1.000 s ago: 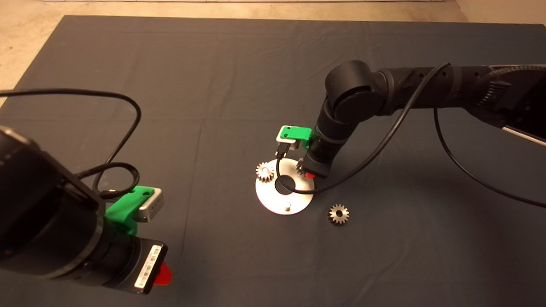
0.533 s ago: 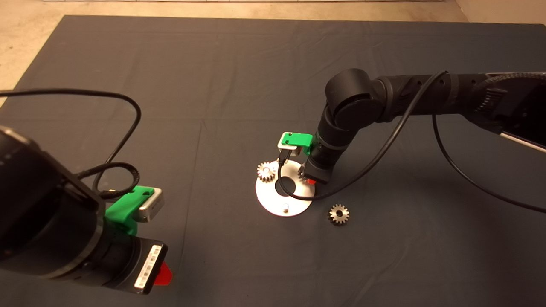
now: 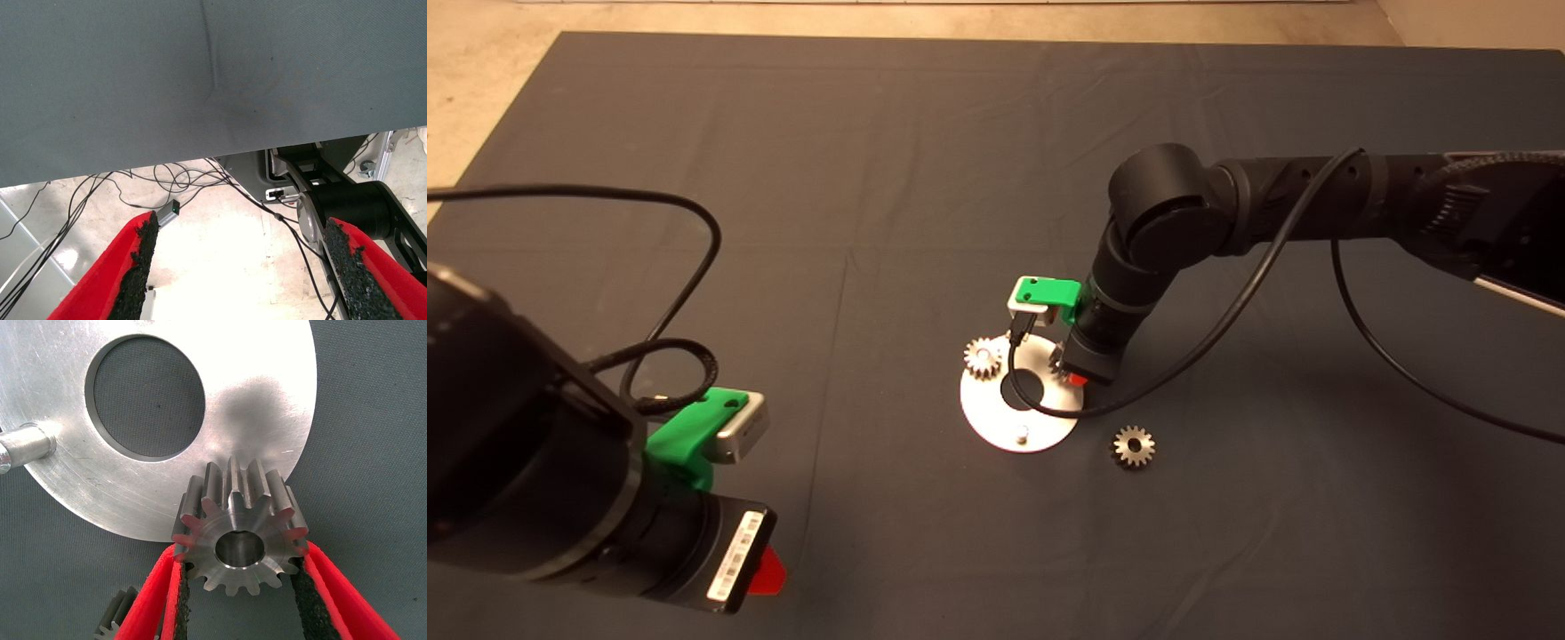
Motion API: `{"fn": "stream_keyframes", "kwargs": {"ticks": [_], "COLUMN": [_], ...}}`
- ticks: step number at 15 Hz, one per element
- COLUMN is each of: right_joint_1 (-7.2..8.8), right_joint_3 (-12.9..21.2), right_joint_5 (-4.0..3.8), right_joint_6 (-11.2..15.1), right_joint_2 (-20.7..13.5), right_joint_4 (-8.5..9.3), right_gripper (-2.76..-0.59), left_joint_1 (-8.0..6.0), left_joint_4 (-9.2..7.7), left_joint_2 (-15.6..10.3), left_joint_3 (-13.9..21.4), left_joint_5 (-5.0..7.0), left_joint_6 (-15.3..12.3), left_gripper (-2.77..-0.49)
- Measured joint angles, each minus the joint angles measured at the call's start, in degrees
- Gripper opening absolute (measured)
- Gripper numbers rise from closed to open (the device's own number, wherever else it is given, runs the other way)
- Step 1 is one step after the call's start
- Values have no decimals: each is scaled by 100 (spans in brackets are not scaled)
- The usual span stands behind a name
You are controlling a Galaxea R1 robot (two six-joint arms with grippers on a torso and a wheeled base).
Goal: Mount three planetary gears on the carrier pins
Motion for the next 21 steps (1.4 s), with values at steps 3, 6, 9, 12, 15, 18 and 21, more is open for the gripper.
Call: {"fn": "stream_keyframes", "kwargs": {"ticks": [3,6,9,12,15,18,21], "right_joint_1": [2,2,5,82,303,319,319], "right_joint_3": [11,14,28,298,672,926,1205], "right_joint_5": [26,-18,-41,-33,-35,-38,-41], "right_joint_6": [0,0,1,37,130,205,224], "right_joint_2": [-35,-93,-132,-212,-452,-692,-830], "right_joint_4": [2,4,4,30,242,354,394], "right_gripper": [-233,-222,-207,-200,-190,-178,-165], "left_joint_1": [0,0,0,0,0,0,0], "left_joint_4": [0,0,0,0,0,0,0], "left_joint_2": [2,0,2,2,0,2,0], "left_joint_3": [0,0,0,0,1,1,1], "left_joint_5": [1,0,2,-1,2,-1,0], "left_joint_6": [0,0,0,0,0,0,-1], "left_gripper": [-151,-151,-151,-151,-151,-151,-151]}}
